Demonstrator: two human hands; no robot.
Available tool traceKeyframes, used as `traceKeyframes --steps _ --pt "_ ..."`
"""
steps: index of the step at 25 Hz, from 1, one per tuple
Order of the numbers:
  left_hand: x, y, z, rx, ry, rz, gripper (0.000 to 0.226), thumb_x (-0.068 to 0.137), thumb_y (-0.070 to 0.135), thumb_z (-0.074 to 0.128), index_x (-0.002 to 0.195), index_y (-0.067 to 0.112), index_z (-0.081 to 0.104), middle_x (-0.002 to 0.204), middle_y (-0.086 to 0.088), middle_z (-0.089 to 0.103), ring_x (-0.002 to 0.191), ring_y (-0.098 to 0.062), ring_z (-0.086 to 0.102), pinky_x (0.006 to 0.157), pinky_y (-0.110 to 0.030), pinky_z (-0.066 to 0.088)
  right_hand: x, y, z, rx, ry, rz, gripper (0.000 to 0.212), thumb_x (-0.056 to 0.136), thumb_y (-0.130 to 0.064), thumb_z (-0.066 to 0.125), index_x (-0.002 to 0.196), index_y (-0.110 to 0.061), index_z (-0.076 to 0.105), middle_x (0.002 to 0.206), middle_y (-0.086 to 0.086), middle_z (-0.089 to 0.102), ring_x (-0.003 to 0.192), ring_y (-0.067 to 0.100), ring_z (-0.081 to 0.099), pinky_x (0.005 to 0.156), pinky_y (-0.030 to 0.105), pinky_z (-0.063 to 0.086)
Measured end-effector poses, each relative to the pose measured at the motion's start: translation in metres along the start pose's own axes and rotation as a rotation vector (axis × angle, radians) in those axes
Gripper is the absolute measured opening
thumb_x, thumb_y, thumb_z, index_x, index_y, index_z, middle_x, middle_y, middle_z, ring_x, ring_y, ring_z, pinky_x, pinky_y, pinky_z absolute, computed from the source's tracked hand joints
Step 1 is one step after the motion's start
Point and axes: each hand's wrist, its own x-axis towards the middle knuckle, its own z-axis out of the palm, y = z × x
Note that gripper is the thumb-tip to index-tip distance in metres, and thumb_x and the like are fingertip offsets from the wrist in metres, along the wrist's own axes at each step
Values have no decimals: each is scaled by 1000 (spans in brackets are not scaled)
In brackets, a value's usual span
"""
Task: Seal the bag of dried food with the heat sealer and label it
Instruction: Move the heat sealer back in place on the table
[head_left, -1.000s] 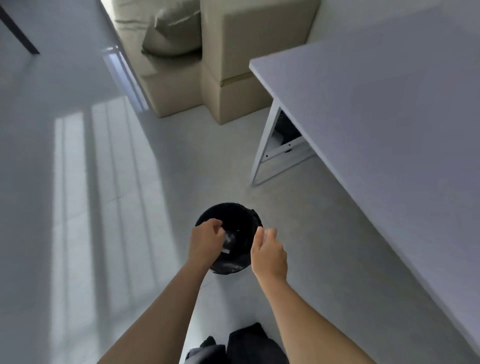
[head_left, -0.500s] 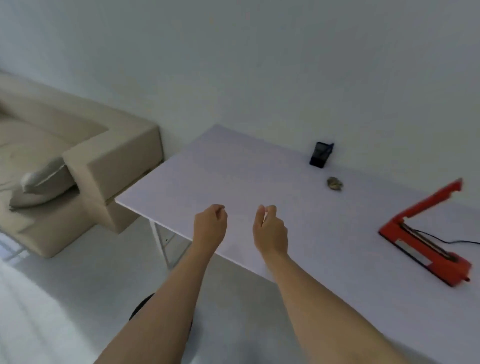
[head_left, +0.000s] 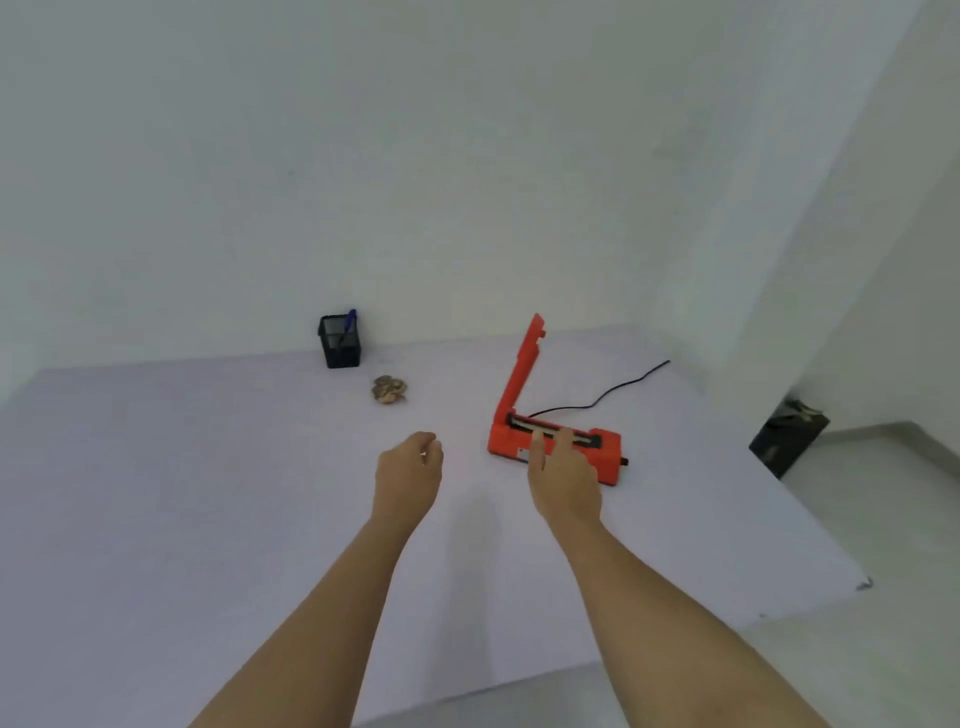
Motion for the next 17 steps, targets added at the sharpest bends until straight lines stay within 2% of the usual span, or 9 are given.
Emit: traceKeyframes --steps 4,7,9,11,13,17 --pt "57 27 61 48 -53 -16 35 98 20 42 125 4 56 117 -16 66 108 -30 60 91 -31 44 69 61 -5 -111 -28 57 48 95 -49 33 119 -8 43 105 14 60 91 34 61 64 34 43" --pt "93 35 94 79 -76 -39 35 98 17 41 128 3 54 120 -18 64 112 -32 58 97 -34 43 108 105 -1 -239 -134 74 56 90 -57 38 117 -9 41 108 12 54 93 31 60 65 34 42" --pt "105 32 106 100 -85 -27 36 98 12 40 130 5 52 122 -17 63 112 -32 58 98 -36 43 121 129 5 -294 -255 101 65 86 -62 44 121 -7 39 112 12 53 99 31 58 72 36 46" --pt "116 27 118 98 -92 -9 38 97 9 39 133 8 50 124 -16 63 111 -32 59 97 -36 44 129 151 17 -249 -383 156 71 81 -62 52 124 -7 38 116 13 53 106 31 56 82 37 46" --pt "127 22 127 84 -119 -2 40 97 6 36 135 14 49 126 -15 62 110 -33 59 96 -35 44 133 164 27 -128 -455 214 72 77 -59 61 124 -9 41 117 12 56 107 30 57 85 36 45" --pt "140 11 142 -7 -216 0 41 95 0 37 120 20 63 127 -8 61 122 -24 52 96 -22 37 142 174 42 -9 -430 201 64 76 -49 69 121 -9 46 113 11 62 103 28 59 84 35 46"
